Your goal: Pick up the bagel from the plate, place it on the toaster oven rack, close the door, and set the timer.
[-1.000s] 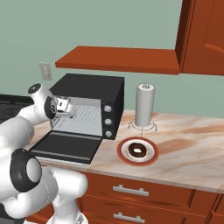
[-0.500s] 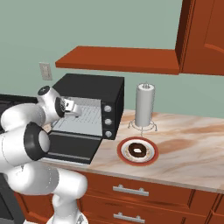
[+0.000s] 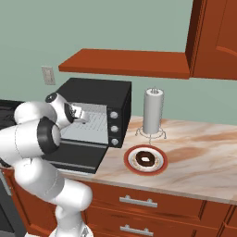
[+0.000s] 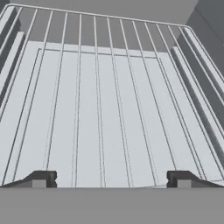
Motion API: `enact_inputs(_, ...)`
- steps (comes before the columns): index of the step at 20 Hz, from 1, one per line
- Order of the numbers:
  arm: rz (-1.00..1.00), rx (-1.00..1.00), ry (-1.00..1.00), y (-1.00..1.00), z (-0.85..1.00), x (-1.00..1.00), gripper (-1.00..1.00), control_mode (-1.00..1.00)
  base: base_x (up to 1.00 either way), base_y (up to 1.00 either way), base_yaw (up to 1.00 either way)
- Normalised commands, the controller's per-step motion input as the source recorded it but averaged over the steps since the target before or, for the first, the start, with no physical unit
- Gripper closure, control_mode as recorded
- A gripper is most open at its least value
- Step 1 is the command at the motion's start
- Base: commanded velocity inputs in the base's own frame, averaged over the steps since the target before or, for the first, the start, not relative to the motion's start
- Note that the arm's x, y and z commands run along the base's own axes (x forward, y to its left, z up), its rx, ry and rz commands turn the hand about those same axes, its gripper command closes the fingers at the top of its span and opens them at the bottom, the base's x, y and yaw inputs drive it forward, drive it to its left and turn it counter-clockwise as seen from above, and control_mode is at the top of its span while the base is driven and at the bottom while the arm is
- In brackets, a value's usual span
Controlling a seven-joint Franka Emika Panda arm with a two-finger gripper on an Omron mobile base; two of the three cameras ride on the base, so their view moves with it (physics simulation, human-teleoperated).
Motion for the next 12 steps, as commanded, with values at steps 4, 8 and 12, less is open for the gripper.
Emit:
enact_inputs(4, 0.0, 0.0, 0.0, 0.0, -0.21, 0.36, -1.0, -1.0, 0.0, 0.0, 0.0)
enact_inputs(8, 0.0, 0.0, 0.0, 0.0, -0.18, 0.27, -1.0, -1.0, 0.0, 0.0, 0.0)
enact_inputs(12, 0.0, 0.0, 0.0, 0.0, -0.19, 0.24, -1.0, -1.0, 0.0, 0.0, 0.0)
